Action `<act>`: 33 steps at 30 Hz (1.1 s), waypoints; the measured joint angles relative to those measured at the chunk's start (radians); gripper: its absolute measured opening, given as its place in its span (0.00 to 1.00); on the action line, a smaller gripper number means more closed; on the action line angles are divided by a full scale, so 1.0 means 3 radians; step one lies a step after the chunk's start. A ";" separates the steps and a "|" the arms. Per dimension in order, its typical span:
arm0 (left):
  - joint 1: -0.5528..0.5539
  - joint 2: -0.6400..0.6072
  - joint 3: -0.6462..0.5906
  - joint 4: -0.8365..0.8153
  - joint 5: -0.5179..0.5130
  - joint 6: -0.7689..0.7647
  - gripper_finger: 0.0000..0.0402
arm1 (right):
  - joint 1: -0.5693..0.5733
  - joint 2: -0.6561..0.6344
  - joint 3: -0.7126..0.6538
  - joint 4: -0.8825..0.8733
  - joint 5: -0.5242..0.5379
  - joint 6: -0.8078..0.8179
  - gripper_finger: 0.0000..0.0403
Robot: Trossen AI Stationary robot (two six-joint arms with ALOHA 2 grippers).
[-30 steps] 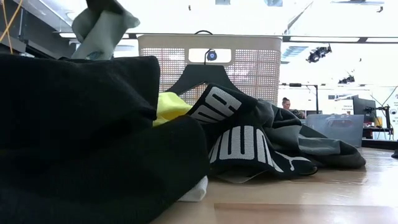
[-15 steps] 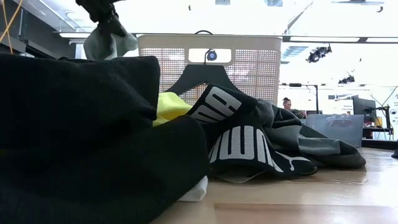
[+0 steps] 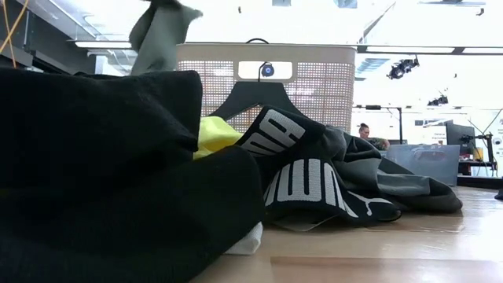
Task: Pick & Place Cloths
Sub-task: Put the right grey sock into the black bin
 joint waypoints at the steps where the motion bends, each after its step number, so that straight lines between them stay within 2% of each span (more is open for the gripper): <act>1: -0.0002 0.0002 0.0057 0.0048 0.0177 -0.0063 0.00 | 0.0000 0.0003 0.0000 0.0004 0.0032 -0.0013 0.60; 5: 0.0000 0.0071 0.0248 0.0180 0.0840 -0.0317 0.00 | 0.0009 0.0080 0.0000 0.0154 0.0008 -0.0166 0.60; 10: 0.0001 0.0258 0.0388 0.0263 0.1285 -0.0541 0.00 | 0.0114 0.0358 0.0004 0.0479 0.0000 -0.0595 0.60; 14: 0.0001 0.0450 0.0529 0.0283 0.1715 -0.0734 0.00 | 0.0203 0.0586 -0.0001 0.0805 0.0400 -0.0958 0.60; 19: 0.0001 0.0615 0.0685 0.0293 0.1953 -0.0900 0.00 | 0.0224 0.0783 0.0001 0.1066 0.0738 -0.1121 0.60; 25: 0.0000 0.0666 0.0818 0.0290 0.2126 -0.1229 0.00 | 0.0220 0.0857 0.0000 0.0978 0.0801 -0.0984 0.60; 33: 0.0004 0.0665 0.0841 0.0291 0.2257 -0.1753 0.00 | 0.0119 0.0989 0.0001 0.1240 0.0769 -0.0814 0.60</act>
